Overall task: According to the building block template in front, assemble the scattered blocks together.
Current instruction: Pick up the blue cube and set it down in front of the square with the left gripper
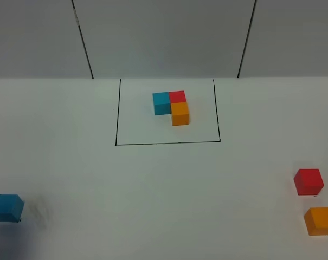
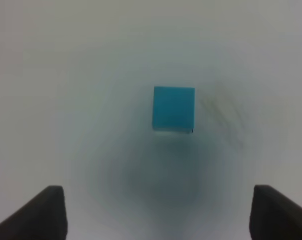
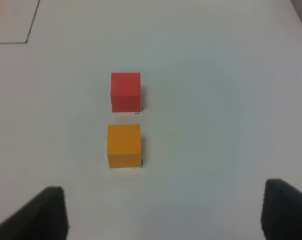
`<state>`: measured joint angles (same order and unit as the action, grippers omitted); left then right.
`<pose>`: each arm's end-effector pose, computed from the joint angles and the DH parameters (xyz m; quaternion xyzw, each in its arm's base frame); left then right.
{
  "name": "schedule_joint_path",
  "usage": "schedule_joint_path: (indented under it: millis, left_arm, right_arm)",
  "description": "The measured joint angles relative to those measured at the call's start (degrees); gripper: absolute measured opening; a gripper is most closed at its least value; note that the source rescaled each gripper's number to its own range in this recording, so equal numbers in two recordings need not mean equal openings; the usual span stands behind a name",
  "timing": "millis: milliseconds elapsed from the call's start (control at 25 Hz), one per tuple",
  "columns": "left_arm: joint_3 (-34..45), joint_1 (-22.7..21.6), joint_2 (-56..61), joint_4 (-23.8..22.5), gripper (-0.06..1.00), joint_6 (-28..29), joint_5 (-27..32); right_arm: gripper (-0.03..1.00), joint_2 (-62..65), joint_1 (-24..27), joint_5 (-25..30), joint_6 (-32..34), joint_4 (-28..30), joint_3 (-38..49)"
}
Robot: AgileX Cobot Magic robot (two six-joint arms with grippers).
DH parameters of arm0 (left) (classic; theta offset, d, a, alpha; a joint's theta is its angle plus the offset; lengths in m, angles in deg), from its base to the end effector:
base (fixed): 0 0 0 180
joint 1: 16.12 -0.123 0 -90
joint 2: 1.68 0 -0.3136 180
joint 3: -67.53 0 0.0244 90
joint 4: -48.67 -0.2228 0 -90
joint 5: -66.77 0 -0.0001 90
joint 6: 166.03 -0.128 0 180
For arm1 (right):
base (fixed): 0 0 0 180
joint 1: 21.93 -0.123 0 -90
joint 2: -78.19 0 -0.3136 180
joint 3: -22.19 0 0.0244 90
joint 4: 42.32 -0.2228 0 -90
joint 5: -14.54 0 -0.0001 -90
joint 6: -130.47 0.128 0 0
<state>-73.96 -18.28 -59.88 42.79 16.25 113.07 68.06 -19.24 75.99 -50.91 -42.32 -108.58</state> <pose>0.1354 0.0146 0.2859 -0.0149 0.9472 0.0461 0.3169 -0.0195 0.0009 0.2471 0.0099 0.8695 -0.0175 0.4936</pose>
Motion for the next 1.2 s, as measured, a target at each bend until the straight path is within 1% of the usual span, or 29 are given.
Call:
schedule_joint_path:
  millis: [240, 440, 720, 1040, 1200]
  left_arm:
    - [-1.46, 0.0, -7.74, -0.22, 0.81, 0.14, -1.87]
    - [-5.73, 0.0, -14.2, -0.22, 0.81, 0.14, -2.27]
    - [-11.22, 0.0, -18.91, -0.22, 0.81, 0.18, -1.52]
    - [-11.66, 0.0, -23.59, -0.22, 0.81, 0.18, -1.29]
    - [-11.66, 0.0, -24.53, -0.26, 0.81, 0.18, -2.58]
  right_arm:
    - [0.62, 0.0, 0.0, 0.0, 0.0, 0.0, 0.0]
    - [0.62, 0.0, 0.0, 0.0, 0.0, 0.0, 0.0]
    - [0.62, 0.0, 0.0, 0.0, 0.0, 0.0, 0.0]
    - [0.62, 0.0, 0.0, 0.0, 0.0, 0.0, 0.0]
    - [0.62, 0.0, 0.0, 0.0, 0.0, 0.0, 0.0]
